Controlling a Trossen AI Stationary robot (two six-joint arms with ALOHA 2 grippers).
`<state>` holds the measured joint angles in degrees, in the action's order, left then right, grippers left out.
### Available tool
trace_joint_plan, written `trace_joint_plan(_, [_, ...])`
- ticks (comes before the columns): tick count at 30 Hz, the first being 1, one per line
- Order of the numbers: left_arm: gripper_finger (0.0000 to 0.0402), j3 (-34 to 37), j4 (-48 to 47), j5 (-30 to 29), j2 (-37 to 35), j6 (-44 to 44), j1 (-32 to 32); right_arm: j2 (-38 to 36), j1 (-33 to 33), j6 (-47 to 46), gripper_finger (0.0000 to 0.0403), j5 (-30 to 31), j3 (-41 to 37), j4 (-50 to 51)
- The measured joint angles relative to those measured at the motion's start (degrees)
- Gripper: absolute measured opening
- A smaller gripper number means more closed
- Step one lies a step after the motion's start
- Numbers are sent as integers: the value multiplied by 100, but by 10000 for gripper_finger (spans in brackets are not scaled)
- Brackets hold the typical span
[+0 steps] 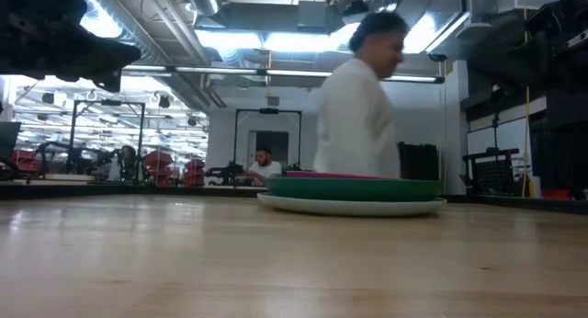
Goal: Stack plastic plates
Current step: Return to Home Position
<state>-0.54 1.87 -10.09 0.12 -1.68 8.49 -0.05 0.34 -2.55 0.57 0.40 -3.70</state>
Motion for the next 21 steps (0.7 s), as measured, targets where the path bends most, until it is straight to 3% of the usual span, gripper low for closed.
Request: trace_joint_plan(21, [6,-4,17,-138,7,156,0,104,0,-207,5,-19,20,316])
